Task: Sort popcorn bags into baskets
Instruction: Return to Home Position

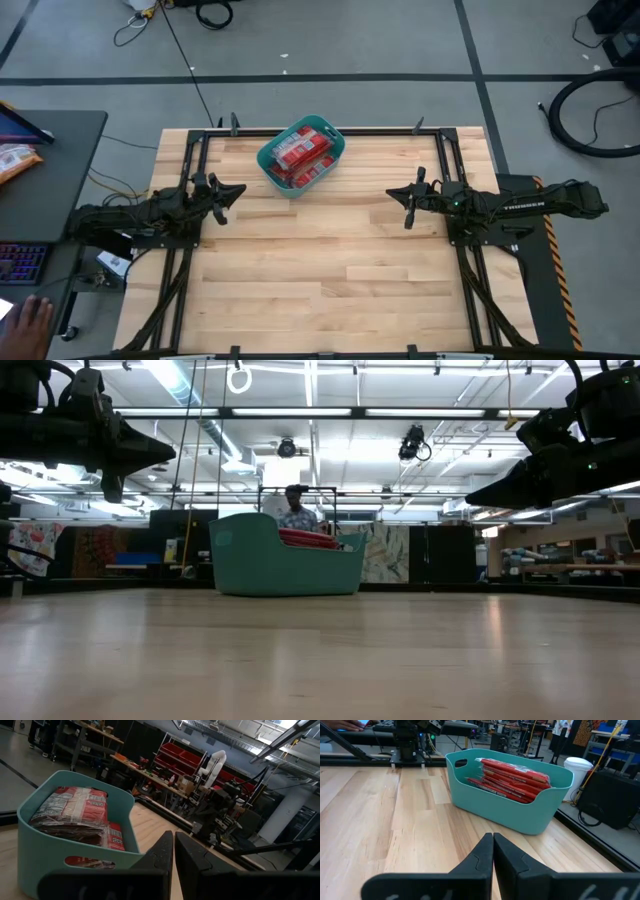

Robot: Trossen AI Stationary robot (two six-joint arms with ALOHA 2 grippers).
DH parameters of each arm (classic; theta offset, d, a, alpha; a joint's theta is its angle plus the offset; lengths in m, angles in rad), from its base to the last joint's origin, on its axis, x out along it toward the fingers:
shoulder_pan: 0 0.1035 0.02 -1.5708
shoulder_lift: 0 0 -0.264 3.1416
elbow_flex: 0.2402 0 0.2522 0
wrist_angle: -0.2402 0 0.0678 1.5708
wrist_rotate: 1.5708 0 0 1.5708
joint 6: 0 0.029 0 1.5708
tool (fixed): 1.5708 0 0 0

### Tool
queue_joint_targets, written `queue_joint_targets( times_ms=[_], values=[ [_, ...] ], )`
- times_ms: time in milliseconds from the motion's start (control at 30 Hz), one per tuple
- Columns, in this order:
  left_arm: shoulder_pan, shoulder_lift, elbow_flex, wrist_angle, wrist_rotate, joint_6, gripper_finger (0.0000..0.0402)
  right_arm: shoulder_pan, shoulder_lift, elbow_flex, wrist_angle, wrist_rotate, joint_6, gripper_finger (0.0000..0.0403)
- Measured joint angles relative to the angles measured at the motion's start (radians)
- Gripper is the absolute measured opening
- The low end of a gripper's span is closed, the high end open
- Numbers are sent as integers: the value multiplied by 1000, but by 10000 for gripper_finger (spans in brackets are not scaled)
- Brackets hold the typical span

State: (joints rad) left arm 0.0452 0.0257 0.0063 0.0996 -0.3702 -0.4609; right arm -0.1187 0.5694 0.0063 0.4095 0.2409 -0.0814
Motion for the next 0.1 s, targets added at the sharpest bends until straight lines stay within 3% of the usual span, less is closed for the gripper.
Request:
queue_joint_targets(
  times_ms=[100],
  values=[
    [0, 0, 0, 0, 0, 0, 23, 0, 0, 0, 0, 0, 0, 18]
  ],
)
